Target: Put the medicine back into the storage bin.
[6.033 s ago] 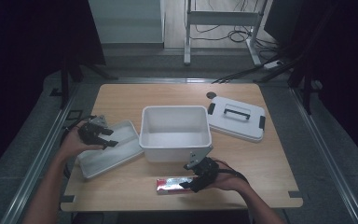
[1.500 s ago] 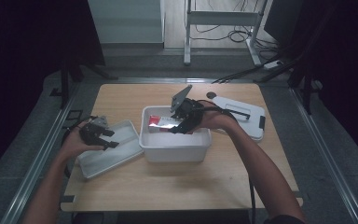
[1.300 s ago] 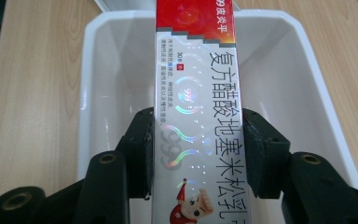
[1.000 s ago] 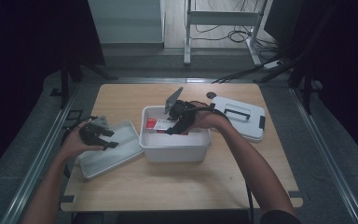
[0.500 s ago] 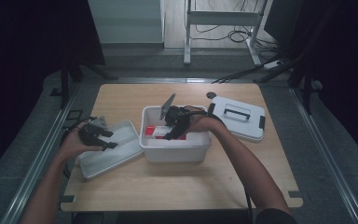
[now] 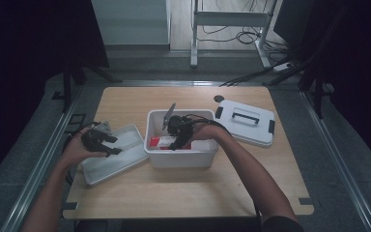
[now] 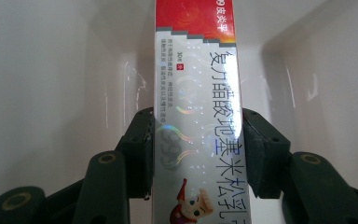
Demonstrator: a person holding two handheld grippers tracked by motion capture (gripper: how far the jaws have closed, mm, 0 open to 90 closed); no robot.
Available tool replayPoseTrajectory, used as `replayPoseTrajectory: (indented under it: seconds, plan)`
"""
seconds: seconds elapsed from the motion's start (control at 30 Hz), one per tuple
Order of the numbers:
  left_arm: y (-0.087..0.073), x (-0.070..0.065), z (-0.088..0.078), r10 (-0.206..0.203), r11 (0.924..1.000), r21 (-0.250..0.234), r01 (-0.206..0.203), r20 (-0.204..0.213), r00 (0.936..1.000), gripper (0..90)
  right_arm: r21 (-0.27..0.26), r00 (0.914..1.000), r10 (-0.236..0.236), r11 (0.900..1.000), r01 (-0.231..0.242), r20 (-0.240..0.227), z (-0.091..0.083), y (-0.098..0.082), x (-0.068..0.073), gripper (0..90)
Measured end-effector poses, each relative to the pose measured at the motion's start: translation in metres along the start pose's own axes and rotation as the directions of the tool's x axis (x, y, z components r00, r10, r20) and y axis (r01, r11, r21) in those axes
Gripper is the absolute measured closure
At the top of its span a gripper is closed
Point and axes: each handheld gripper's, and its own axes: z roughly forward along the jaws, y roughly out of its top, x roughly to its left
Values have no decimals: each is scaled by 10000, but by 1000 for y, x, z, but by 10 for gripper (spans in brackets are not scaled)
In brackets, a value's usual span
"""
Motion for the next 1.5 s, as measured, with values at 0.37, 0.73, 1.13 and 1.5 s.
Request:
replayPoseTrajectory:
  seconds: [0.37,0.73,1.13,1.5]
  plan:
    - [-1,-1,2,-26,10000,32,26,-11,10000,433,365,9997,78,9993,-69,-246,14,-5,1,501]
    - [-2,-1,5,-16,10000,70,16,19,10000,432,830,9995,169,9964,-146,-269,24,-8,0,500]
    - [-2,-1,6,-8,10000,99,7,33,10000,432,1377,9993,323,9900,-291,-212,34,-8,-1,496]
    - [-1,-2,7,9,9999,116,-10,22,10000,431,1503,9987,434,9879,-387,-284,34,-8,-1,462]
